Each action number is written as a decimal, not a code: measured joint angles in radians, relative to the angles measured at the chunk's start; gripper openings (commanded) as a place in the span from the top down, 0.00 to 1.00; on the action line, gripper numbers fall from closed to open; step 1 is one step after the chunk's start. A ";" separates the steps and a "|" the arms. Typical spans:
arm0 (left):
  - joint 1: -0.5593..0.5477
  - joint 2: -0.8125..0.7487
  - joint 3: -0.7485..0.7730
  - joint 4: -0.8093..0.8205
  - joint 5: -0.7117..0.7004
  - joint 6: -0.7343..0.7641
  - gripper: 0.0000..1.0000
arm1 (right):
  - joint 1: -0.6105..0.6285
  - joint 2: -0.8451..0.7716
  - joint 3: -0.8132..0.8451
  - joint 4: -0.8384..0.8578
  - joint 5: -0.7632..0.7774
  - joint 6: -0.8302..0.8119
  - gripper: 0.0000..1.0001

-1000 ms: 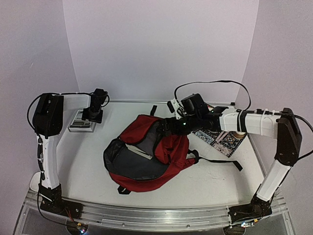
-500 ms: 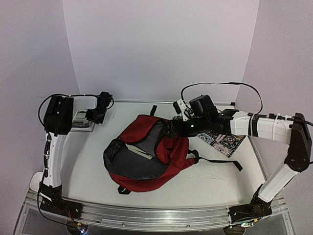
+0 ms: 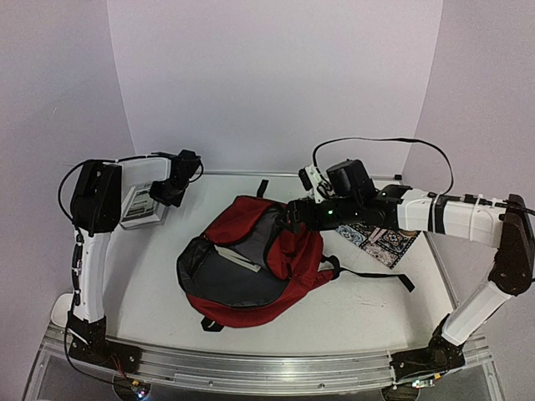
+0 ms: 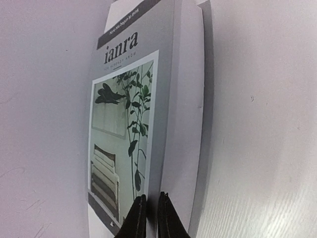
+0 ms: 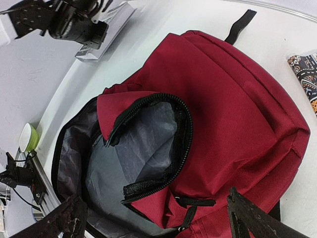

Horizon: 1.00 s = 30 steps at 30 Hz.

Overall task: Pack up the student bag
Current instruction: Pick up the book at the corner of the board, then pass from the left arm to the right

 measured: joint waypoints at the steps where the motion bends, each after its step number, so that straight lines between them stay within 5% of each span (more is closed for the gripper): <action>1: -0.007 -0.018 -0.004 -0.009 -0.004 -0.004 0.99 | 0.000 0.000 0.000 0.002 0.002 0.001 0.02; 15: -0.189 -0.332 -0.160 -0.093 0.000 -0.063 1.00 | 0.000 -0.004 0.000 0.085 0.012 0.101 0.02; 30: -0.605 -0.560 -0.354 -0.106 -0.053 -0.152 1.00 | 0.003 -0.006 -0.069 0.307 0.012 0.382 0.02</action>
